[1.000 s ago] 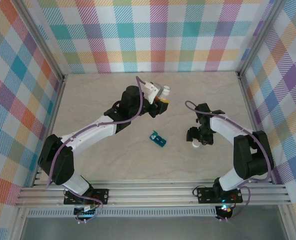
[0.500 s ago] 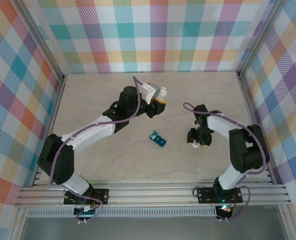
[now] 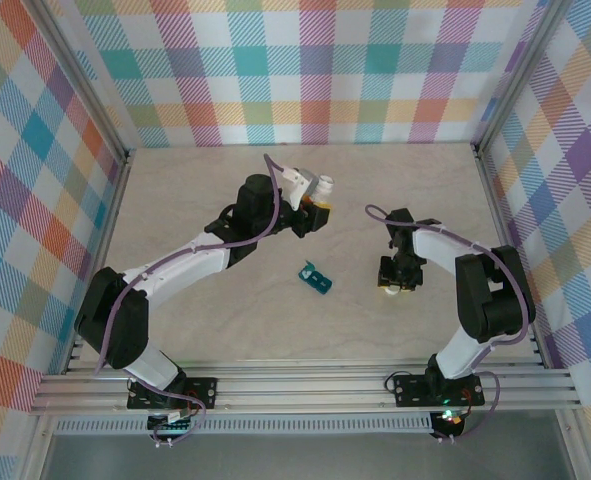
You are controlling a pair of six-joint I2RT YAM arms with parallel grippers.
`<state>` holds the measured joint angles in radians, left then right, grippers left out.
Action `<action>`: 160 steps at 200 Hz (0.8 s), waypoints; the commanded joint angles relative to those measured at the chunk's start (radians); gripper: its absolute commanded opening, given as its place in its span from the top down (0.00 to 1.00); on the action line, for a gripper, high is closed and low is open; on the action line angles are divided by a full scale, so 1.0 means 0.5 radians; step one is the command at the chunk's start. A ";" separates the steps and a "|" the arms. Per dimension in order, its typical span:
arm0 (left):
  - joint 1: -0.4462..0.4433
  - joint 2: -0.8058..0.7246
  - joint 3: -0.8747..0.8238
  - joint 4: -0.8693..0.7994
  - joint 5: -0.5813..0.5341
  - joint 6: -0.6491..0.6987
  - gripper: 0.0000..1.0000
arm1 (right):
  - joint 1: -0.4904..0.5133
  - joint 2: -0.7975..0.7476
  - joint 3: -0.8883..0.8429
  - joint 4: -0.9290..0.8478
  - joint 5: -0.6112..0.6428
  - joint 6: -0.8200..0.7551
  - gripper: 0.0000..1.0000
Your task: Sort the pills into containers
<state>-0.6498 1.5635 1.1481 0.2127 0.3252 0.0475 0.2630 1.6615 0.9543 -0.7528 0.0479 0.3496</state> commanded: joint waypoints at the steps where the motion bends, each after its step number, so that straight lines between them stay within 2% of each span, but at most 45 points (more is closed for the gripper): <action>1: 0.023 -0.068 -0.019 0.084 0.048 -0.007 1.00 | 0.017 -0.037 0.056 -0.032 -0.086 -0.004 0.61; 36: 0.026 -0.035 -0.011 0.086 0.076 0.056 1.00 | 0.019 -0.226 0.283 -0.151 -0.215 0.049 0.61; 64: 0.026 0.021 0.018 0.091 0.120 0.134 1.00 | 0.017 -0.273 0.654 -0.330 -0.318 0.041 0.60; 123: 0.039 0.193 0.141 0.001 0.314 0.329 1.00 | 0.014 -0.113 1.557 -0.770 -0.563 -0.180 0.60; 160: 0.049 0.302 0.248 -0.095 0.463 0.441 1.00 | -0.041 0.027 1.895 -1.023 -0.816 -0.414 0.60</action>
<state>-0.6373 1.6894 1.2068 0.1829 0.4683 0.2039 0.2646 1.6230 1.8347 -1.1152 -0.2348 0.2497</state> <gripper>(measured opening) 0.451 0.406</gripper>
